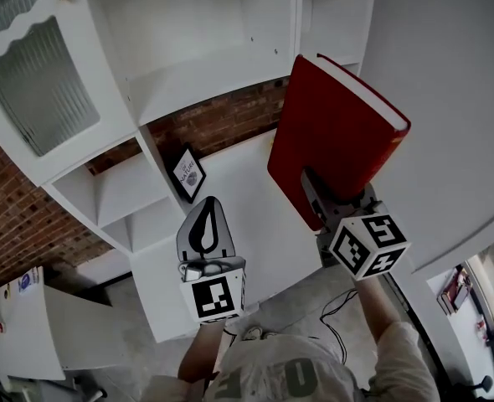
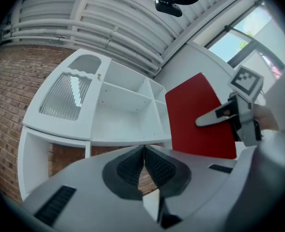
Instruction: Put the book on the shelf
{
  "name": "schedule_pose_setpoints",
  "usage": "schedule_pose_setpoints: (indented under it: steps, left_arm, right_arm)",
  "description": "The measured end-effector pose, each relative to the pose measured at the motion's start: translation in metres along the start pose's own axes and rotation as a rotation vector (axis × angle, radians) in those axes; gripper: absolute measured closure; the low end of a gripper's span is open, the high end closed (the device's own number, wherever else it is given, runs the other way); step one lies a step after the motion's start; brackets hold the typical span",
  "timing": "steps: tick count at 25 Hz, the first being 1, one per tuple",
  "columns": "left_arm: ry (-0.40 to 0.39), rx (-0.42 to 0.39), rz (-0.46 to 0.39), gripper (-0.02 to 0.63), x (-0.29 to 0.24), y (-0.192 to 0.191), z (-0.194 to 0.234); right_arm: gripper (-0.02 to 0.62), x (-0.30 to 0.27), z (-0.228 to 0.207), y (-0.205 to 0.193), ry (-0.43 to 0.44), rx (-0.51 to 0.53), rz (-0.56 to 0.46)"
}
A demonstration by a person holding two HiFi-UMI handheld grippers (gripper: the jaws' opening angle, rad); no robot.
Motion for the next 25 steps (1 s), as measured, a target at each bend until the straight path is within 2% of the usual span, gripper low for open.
schedule_pose_setpoints:
  steps: [5,11,17,25]
  left_arm:
    - [-0.003,0.021,-0.038,0.594,-0.003,0.010,-0.001]
    - [-0.015,0.031,-0.042,0.593,-0.005,0.008,0.000]
    - [0.007,0.061,-0.026,0.594,-0.005,-0.001,0.014]
    - [0.056,0.051,0.008,0.593,-0.004,-0.018,0.036]
  right_arm:
    - [0.348,-0.051,0.013,0.078,0.063,0.043,-0.062]
    - [0.350,-0.119,0.031,0.132,0.086,0.085,-0.022]
    - [0.350,-0.174,0.040,0.143,0.088,0.086,0.050]
    - [0.348,-0.234,0.040,0.120,0.045,0.081,0.145]
Point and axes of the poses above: the fingertips, and each gripper's own axes: x backward along the fingers, z to its left, y out of its top, the point moved 2 cm from there along x, backward along the fingers, and after that the axes turned 13 degrees about -x, right-handed, at the moved point
